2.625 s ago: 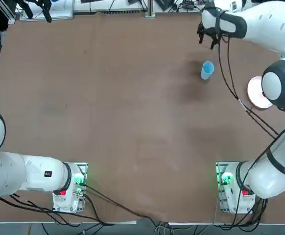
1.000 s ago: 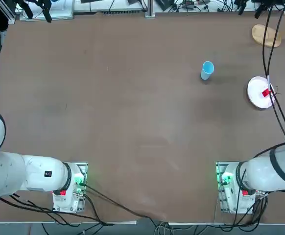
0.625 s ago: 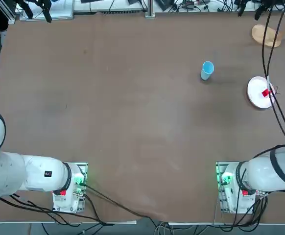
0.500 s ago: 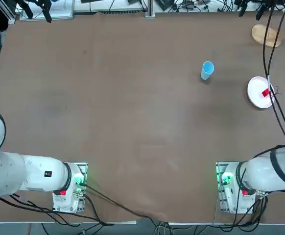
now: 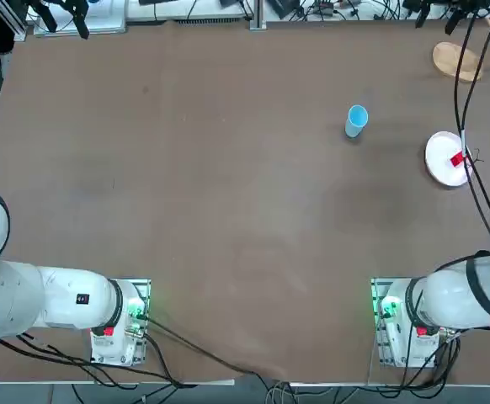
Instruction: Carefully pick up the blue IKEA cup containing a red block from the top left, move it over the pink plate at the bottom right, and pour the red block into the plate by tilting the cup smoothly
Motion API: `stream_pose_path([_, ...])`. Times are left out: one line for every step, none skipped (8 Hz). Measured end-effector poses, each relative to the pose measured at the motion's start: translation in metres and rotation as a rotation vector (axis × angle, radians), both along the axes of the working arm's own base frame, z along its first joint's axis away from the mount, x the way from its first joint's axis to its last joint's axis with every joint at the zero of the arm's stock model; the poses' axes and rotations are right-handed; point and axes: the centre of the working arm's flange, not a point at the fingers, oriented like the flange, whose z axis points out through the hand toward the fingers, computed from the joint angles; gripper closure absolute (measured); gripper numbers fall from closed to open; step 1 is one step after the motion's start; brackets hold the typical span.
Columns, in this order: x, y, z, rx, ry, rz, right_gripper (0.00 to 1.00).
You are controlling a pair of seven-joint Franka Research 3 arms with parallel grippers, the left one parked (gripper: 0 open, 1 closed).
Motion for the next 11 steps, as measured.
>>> stream_pose_path([-0.001, 0.002, 0.002, 0.001, -0.004, 0.003, 0.0])
stream_pose_path([-0.002, 0.003, 0.005, 0.001, -0.008, 0.005, 0.0])
stream_pose_path([-0.003, 0.002, 0.008, 0.002, -0.013, 0.005, 0.0])
stream_pose_path([-0.003, 0.003, 0.01, 0.002, -0.017, 0.007, 0.0])
stream_pose_path([-0.004, 0.004, 0.011, 0.002, -0.018, 0.009, 0.0])
stream_pose_path([-0.004, 0.007, 0.011, 0.002, -0.018, 0.013, 0.0])
stream_pose_path([-0.004, 0.009, 0.011, 0.002, -0.018, 0.017, 0.0])
stream_pose_path([-0.004, 0.012, 0.011, 0.0, -0.019, 0.023, 0.0])
stream_pose_path([-0.004, 0.017, 0.011, -0.005, -0.019, 0.033, 0.0])
stream_pose_path([-0.005, 0.019, 0.011, -0.01, -0.019, 0.039, 0.0])
stream_pose_path([-0.005, 0.02, 0.012, -0.011, -0.019, 0.041, 0.0])
